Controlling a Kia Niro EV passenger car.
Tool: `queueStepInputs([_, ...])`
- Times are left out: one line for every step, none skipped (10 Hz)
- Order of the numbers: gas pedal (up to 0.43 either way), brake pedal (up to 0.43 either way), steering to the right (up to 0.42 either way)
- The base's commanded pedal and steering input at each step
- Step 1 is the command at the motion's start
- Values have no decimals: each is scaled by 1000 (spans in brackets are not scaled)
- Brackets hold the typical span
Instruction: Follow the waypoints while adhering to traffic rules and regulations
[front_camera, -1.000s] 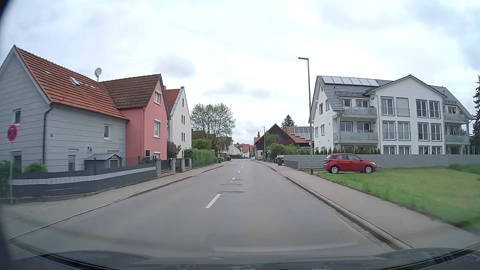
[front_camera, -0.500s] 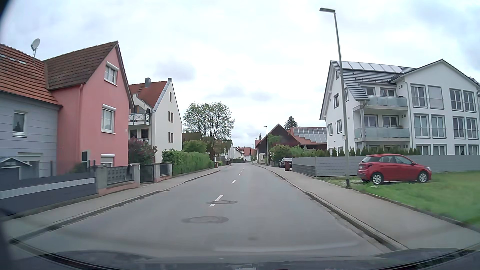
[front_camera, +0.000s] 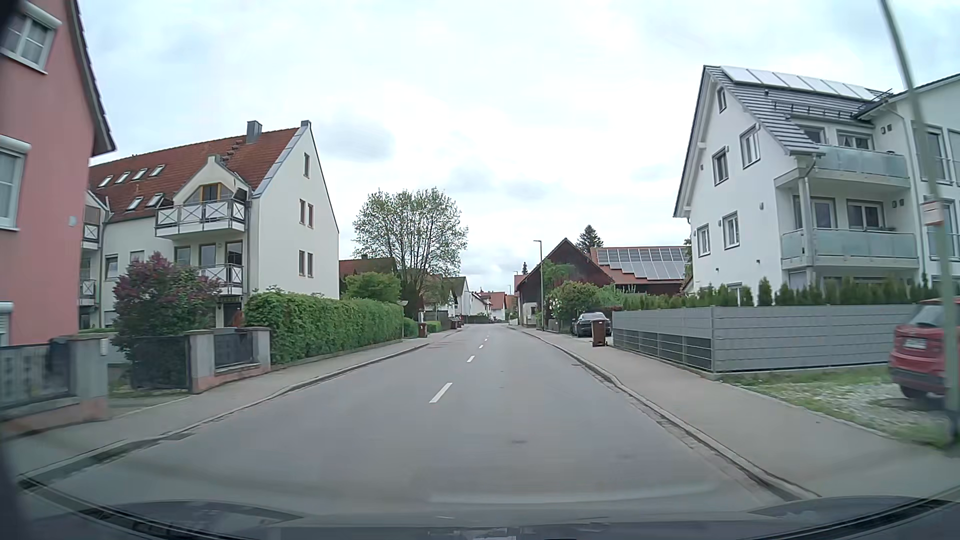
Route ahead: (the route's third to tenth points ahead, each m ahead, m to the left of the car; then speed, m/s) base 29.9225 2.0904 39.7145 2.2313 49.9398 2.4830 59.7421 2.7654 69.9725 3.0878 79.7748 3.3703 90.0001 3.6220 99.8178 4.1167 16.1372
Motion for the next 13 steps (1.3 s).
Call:
queueStepInputs([189, 12, -5])
queueStepInputs([177, 6, -5])
queueStepInputs([177, 6, -5])
queueStepInputs([177, 12, -5])
queueStepInputs([177, 6, -5])
queueStepInputs([177, 6, -5])
queueStepInputs([157, 6, -5])
queueStepInputs([157, 6, -5])
queueStepInputs([150, 6, -5])
queueStepInputs([138, 6, -5])
queueStepInputs([138, 6, -5])
queueStepInputs([138, 12, -5])
queueStepInputs([138, 6, -5])
